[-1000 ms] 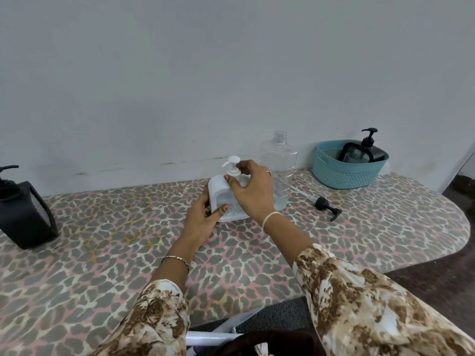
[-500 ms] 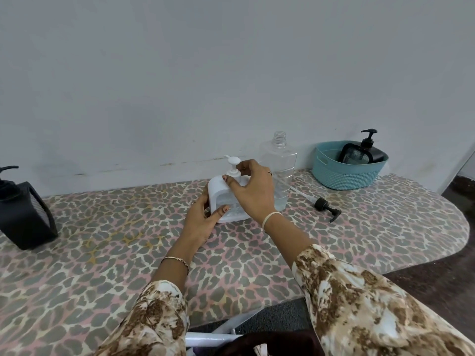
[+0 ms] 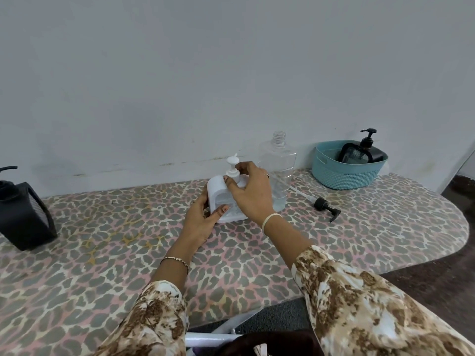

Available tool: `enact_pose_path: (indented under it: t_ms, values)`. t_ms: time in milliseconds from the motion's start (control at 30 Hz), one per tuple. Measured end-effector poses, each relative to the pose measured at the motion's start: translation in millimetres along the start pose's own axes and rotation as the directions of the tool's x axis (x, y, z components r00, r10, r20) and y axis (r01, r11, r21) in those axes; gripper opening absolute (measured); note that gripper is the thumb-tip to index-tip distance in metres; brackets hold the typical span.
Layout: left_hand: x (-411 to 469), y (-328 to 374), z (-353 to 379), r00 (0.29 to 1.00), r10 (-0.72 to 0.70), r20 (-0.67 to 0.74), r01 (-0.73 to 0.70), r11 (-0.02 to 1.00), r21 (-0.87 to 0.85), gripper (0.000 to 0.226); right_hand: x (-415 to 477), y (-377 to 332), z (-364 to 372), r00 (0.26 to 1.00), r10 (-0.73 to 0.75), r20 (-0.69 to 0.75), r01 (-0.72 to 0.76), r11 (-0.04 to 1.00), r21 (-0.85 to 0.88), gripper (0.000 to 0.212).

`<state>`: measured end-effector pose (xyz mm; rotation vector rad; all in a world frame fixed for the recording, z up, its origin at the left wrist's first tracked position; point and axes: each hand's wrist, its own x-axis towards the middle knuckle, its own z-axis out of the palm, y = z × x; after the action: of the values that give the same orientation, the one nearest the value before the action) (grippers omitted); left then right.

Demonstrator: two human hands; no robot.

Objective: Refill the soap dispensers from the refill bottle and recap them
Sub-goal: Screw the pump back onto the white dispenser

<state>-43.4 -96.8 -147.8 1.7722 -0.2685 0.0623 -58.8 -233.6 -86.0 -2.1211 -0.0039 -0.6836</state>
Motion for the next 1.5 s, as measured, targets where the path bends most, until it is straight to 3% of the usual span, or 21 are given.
enact_pose_path:
  t_ms: [167,467,700,967,1233,1500]
  values:
    - [0,0,0,1.0,-0.004,0.005,0.004,1.0,-0.004,0.068,2,2,-5,0.998,0.001,0.069,-0.002,1.0,0.012,0.037]
    - [-1,2,0,1.0,-0.003,-0.002,0.003,1.0,-0.009,0.066,2,-5,0,0.988,0.085,-0.129,-0.087,0.996,-0.004,0.035]
    - [1,0,-1,0.999,-0.032,0.004,0.032,0.999,-0.006,0.065,5,6,-3,0.996,0.034,0.088,-0.035,0.999,0.004,0.039]
    - [2,-3,-2,0.998,-0.063,-0.014,0.063,0.998,-0.011,0.068,2,-6,-4,0.994,0.051,-0.094,-0.058,0.996,-0.072,0.038]
    - [2,-1,-3,0.996,-0.089,0.005,0.089,0.995,-0.037,0.064,5,2,-4,0.999,0.046,0.014,-0.047,0.997,0.056,0.05]
    - [0,1,-2,0.997,-0.074,-0.014,0.074,0.997,-0.034,0.063,0,3,-2,0.997,-0.043,-0.063,0.041,0.999,-0.029,0.042]
